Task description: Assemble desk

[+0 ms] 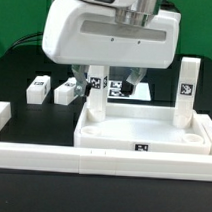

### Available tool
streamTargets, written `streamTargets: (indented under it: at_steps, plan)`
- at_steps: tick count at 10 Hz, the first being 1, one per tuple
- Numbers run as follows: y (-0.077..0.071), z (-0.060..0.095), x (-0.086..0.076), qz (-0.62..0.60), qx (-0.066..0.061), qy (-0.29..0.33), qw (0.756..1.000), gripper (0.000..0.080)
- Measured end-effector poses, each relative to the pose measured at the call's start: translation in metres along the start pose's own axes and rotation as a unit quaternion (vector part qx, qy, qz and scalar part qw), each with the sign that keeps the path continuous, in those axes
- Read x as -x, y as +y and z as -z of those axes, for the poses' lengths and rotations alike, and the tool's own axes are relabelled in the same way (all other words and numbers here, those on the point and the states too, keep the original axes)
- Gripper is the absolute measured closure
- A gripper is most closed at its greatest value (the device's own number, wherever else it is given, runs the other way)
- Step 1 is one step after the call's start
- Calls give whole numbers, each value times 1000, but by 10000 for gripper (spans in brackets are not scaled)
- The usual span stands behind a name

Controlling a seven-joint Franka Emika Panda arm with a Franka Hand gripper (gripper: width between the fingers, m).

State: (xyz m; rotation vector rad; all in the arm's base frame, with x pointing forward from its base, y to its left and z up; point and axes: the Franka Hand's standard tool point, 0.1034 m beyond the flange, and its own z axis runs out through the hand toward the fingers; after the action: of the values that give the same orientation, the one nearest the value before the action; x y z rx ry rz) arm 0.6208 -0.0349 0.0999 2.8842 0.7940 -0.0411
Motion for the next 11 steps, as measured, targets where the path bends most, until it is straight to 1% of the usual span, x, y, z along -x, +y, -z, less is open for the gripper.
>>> streamTargets:
  at_steps: [1, 2, 3, 4, 5, 8, 9, 10, 11]
  plan:
    - [11, 2, 18, -61, -41, -21, 997, 150]
    - [26, 1, 33, -118, -67, -36, 990, 150]
    - [39, -5, 49, -163, -78, -47, 982, 150]
    - [41, -10, 56, -193, -78, -54, 977, 150]
    - [38, -9, 53, -233, -76, -56, 968, 150]
    - [37, -10, 53, -307, -72, -63, 947, 150]
    - [38, -13, 58, -321, -77, -65, 942, 150]
    - [43, -22, 82, -360, -101, -75, 924, 150]
    - [52, -29, 108, -384, -117, -94, 911, 150]
